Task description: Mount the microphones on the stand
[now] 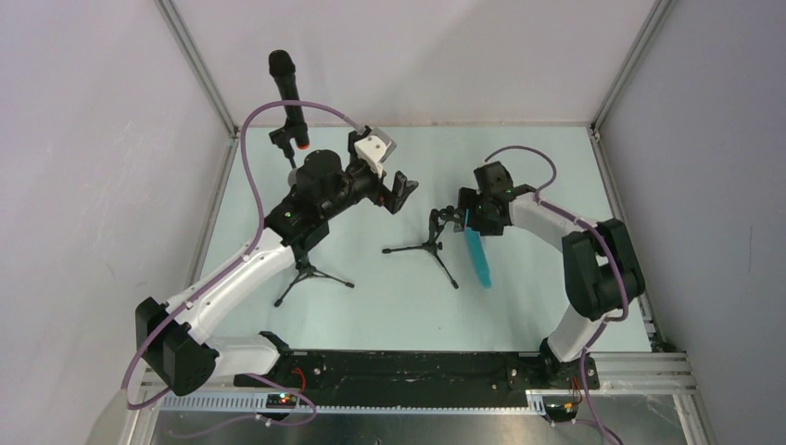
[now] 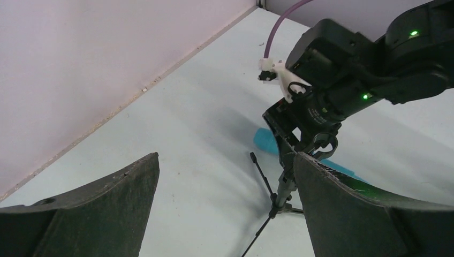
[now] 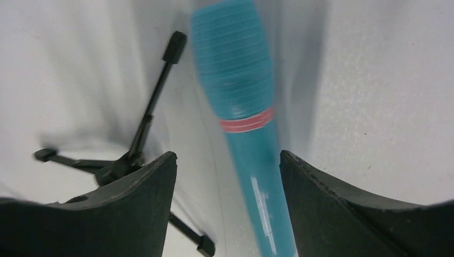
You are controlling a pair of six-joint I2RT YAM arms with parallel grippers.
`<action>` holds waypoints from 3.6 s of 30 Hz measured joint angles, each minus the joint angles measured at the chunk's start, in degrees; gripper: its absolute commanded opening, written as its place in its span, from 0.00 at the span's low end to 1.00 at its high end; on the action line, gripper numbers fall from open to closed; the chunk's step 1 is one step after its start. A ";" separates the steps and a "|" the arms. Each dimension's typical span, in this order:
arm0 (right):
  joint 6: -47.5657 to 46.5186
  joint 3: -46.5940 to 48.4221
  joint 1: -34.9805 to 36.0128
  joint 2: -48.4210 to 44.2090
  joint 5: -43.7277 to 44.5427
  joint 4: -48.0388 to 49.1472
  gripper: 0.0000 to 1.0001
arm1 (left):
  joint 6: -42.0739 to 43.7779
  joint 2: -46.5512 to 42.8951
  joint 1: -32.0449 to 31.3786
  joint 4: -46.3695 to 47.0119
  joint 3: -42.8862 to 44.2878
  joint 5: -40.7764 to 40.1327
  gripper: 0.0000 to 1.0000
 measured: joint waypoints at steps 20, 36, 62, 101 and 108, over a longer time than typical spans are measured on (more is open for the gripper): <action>0.13 3.78 -2.40 8.39 3.30 -5.62 0.36 | 0.22 0.00 -0.22 0.00 -0.39 0.00 0.98; -2.21 3.78 -0.90 7.93 9.88 -10.10 0.65 | 0.33 0.00 -0.52 0.00 -0.39 0.00 0.98; -4.81 3.43 -1.99 4.11 7.98 -10.73 0.00 | 1.27 -0.20 -0.79 0.00 -0.39 -0.09 0.98; -12.63 -30.53 -6.71 -72.94 -12.92 9.03 0.00 | -23.30 7.48 13.88 -1.86 2.25 6.67 0.99; -13.84 -30.99 -6.75 -72.87 -16.90 10.40 0.00 | -24.98 7.54 14.27 -0.22 2.25 11.85 0.98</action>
